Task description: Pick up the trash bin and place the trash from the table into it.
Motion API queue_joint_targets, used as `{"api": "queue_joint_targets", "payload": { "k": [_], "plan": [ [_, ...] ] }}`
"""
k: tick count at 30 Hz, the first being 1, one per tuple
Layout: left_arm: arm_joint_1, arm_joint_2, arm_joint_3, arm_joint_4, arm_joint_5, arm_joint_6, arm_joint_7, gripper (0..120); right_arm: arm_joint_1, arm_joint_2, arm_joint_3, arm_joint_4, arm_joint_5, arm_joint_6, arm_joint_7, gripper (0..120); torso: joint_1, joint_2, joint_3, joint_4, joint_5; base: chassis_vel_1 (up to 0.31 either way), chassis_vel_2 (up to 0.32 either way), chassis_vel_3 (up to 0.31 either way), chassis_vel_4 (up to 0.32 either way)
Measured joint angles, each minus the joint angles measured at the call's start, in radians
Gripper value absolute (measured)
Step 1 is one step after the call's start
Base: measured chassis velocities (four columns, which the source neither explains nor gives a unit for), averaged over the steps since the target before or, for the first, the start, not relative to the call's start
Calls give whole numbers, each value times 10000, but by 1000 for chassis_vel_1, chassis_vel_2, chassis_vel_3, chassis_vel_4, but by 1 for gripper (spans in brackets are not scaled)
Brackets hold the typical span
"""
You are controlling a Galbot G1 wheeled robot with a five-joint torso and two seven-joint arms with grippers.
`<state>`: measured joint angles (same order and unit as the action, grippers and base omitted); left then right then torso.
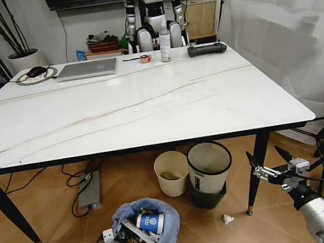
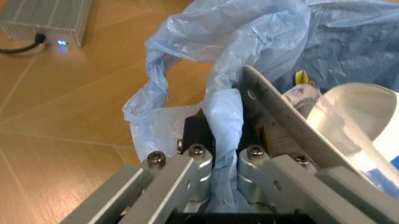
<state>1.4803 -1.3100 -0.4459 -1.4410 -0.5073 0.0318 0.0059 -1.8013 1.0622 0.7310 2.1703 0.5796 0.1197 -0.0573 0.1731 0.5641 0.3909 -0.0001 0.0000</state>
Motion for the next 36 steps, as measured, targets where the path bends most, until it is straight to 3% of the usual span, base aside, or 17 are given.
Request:
{"api": "queue_joint_targets", "payload": {
  "k": [22, 36],
  "plan": [
    [-20, -81, 36, 151, 191, -233, -81, 0, 0, 0, 0, 0, 0, 0, 0, 100, -350, -899, -545, 0, 0, 0, 0, 0, 0],
    [-92, -190, 63, 676, 248, -552, -89, 0, 0, 0, 0, 0, 0, 0, 0, 100, -373, -932, -558, 0, 0, 0, 0, 0, 0]
  ]
}}
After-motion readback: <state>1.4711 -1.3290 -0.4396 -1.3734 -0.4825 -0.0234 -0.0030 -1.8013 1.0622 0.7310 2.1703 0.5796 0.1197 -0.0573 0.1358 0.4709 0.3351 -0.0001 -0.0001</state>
